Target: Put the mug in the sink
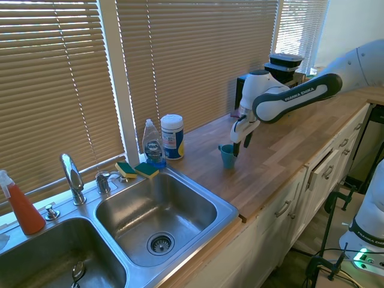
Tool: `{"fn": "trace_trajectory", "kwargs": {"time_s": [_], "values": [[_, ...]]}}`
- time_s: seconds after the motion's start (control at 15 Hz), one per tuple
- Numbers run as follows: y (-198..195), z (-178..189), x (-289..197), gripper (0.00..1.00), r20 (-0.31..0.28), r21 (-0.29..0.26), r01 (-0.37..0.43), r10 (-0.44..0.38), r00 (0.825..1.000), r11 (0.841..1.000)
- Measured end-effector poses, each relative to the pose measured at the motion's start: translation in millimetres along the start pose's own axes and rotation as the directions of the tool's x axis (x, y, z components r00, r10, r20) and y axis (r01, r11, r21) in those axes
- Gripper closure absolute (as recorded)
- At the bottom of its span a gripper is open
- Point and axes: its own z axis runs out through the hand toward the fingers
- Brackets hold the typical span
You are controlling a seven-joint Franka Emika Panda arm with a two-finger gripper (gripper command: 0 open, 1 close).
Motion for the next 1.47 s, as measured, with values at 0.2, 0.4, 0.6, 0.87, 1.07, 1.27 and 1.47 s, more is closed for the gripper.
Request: {"fn": "trace_trajectory", "kwargs": {"time_s": [0.2, 0.4, 0.6, 0.87, 1.07, 1.27, 1.47], "values": [[-30, 7, 16, 0.0, -0.001, 0.012, -0.032, 0.032, 0.999, 0.999], [-55, 36, 27, 0.0, 0.017, -0.012, -0.059, 0.059, 0.998, 0.998], [-65, 73, 37, 1.0, 0.045, -0.05, -0.069, 0.071, 0.996, 0.996], [-66, 99, 43, 1.0, 0.07, -0.076, -0.084, 0.089, 0.994, 0.994], [-69, 100, 39, 1.0, 0.075, -0.073, -0.082, 0.087, 0.993, 0.994], [-70, 101, 37, 1.0, 0.076, -0.074, -0.078, 0.083, 0.994, 0.994], [-67, 104, 38, 1.0, 0.074, -0.077, -0.084, 0.09, 0.993, 0.994]]}}
